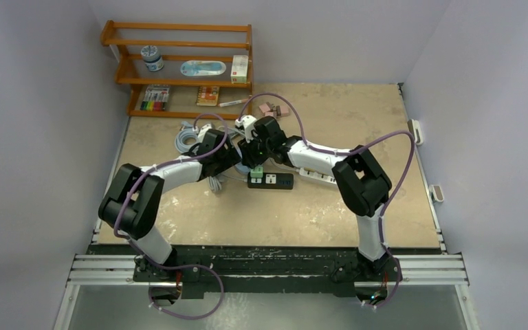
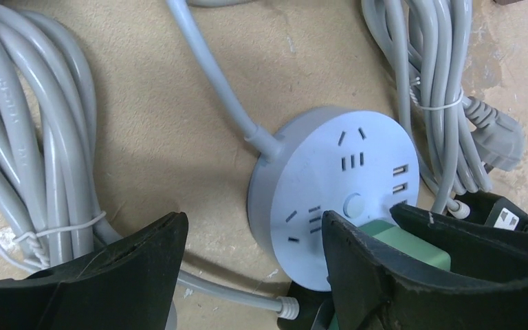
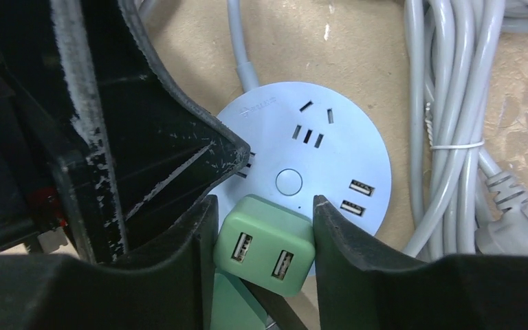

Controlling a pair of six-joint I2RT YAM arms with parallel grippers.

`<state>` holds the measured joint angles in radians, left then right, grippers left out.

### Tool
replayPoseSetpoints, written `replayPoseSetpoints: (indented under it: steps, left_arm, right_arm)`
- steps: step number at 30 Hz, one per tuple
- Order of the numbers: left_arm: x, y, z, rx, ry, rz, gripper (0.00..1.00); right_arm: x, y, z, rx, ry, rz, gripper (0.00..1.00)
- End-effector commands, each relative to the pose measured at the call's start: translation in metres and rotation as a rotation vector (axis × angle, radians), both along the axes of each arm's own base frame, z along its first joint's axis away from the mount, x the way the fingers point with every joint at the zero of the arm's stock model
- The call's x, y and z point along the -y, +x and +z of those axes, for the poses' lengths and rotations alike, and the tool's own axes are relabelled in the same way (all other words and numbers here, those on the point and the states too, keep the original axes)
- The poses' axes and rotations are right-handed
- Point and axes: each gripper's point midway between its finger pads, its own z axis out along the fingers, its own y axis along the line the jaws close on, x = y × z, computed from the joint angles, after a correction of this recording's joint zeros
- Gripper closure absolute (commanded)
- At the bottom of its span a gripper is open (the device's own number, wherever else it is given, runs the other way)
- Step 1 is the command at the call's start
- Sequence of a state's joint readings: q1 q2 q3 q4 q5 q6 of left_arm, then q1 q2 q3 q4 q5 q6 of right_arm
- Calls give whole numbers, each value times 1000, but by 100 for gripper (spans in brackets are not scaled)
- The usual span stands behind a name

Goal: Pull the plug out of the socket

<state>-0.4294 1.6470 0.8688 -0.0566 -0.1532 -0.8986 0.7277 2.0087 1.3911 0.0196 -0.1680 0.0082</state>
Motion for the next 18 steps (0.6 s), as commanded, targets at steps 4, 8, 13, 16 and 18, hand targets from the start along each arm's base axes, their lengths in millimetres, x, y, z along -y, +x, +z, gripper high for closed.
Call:
replayPoseSetpoints:
  steps: [4, 8, 13, 16, 18]
  left_arm:
    - [-15, -13, -40, -105, 81, 14, 29]
    - [-21, -22, -58, -147, 108, 14, 30]
    - [-26, -32, -72, -176, 126, 17, 30]
    - [-27, -36, -80, -194, 129, 17, 30]
    - [-27, -37, -84, -202, 131, 14, 30]
  right_arm:
    - [-5, 10, 24, 21, 7, -43, 100]
    - [-19, 1, 51, -5, 149, 1, 100]
    - [-9, 24, 63, 118, 82, -101, 100]
    - [-10, 15, 70, 128, 115, -76, 100]
    - [-20, -6, 88, 23, 333, 93, 100]
